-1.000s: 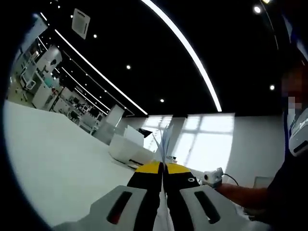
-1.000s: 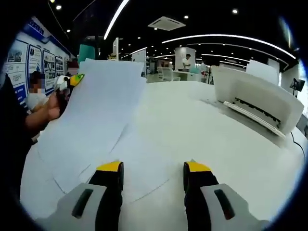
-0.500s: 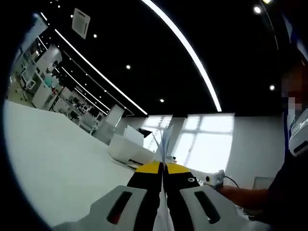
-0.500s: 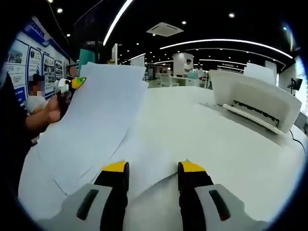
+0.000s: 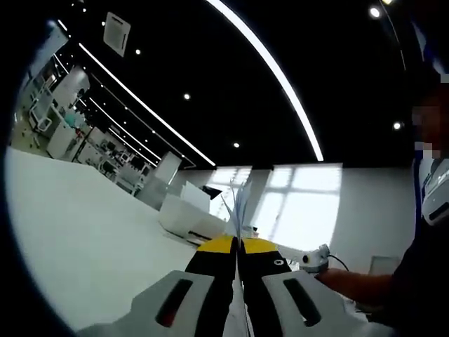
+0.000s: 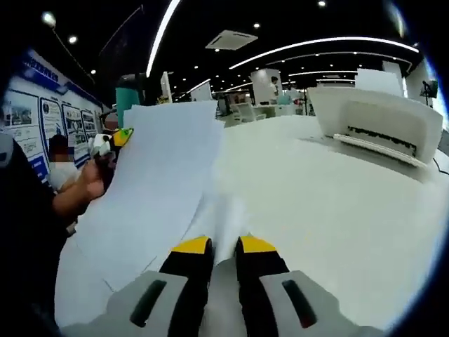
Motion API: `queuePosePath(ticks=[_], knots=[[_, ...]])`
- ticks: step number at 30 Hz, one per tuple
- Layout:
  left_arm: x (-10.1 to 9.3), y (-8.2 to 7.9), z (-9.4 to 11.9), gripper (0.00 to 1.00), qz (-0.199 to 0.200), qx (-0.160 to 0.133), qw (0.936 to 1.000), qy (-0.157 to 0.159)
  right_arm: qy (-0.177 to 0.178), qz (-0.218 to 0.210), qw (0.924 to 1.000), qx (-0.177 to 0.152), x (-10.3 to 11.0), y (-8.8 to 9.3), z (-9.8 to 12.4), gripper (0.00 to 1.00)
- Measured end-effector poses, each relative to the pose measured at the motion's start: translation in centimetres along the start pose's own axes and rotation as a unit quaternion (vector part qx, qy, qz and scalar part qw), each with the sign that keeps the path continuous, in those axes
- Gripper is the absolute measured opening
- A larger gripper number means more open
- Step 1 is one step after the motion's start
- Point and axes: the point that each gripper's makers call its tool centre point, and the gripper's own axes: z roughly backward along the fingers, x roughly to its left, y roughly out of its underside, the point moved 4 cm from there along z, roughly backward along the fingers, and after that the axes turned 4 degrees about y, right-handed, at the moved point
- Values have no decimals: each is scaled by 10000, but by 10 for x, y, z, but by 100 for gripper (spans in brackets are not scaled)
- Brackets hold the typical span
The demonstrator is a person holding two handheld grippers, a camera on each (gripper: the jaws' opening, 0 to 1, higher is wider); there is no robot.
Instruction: Organize the stack of printing papers by aligning and flattening the scattered papers on the table
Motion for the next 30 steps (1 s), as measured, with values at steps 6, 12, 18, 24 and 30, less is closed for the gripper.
queuePosePath(ticks=[6,12,18,24,30], knots=[[0,0,0,7,-6,7,10000,-4,-190,-437,9987,-167,21,-2,12,4],[-1,0,0,7,4,-15,10000,-13,-110,-420,9973,-590,29,-16,20,1],[-1,0,0,7,2,-20,10000,-12,-38,-422,9940,-1007,27,-34,30,0],[-1,0,0,7,-2,-24,10000,-9,-23,-316,9896,-1406,18,-57,45,0],[-2,0,0,7,-5,-26,10000,-10,-116,-340,9826,-1823,1,-77,58,0]])
